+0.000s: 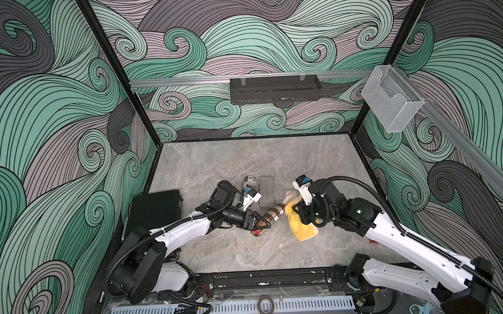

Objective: Wipe the eyeglass case
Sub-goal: Wipe the dirt from the eyeglass case.

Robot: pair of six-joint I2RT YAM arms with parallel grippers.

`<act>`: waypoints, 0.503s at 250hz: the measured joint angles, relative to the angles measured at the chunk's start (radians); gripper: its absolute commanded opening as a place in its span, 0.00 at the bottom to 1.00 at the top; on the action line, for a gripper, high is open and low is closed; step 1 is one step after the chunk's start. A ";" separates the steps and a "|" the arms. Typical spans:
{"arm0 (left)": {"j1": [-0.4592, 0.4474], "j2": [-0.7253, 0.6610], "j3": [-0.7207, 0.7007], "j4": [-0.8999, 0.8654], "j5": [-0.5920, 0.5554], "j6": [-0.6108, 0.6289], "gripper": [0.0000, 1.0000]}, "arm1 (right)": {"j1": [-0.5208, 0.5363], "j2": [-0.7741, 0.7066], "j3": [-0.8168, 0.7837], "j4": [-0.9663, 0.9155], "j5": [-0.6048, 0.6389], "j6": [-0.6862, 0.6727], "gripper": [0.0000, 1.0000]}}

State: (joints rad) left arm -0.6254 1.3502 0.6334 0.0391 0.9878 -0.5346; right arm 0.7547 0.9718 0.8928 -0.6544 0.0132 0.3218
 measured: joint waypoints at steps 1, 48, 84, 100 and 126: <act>0.000 0.000 0.000 0.000 0.000 0.000 0.48 | -0.007 -0.006 0.000 0.002 -0.002 0.002 0.00; -0.017 -0.020 -0.001 0.003 0.000 0.000 0.48 | -0.079 -0.057 0.001 0.086 -0.155 0.045 0.00; -0.021 -0.042 -0.001 0.009 -0.003 0.000 0.48 | -0.083 0.022 0.003 0.143 -0.279 0.075 0.00; -0.026 -0.053 -0.001 0.008 -0.013 -0.002 0.48 | -0.085 0.074 0.003 0.143 -0.290 0.082 0.00; -0.031 -0.060 -0.020 -0.007 -0.035 -0.008 0.48 | -0.095 0.151 0.017 0.125 -0.261 0.087 0.00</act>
State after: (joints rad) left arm -0.6567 1.2903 0.6136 0.0322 0.9524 -0.5426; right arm 0.6598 1.1229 0.9100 -0.5293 -0.2481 0.4088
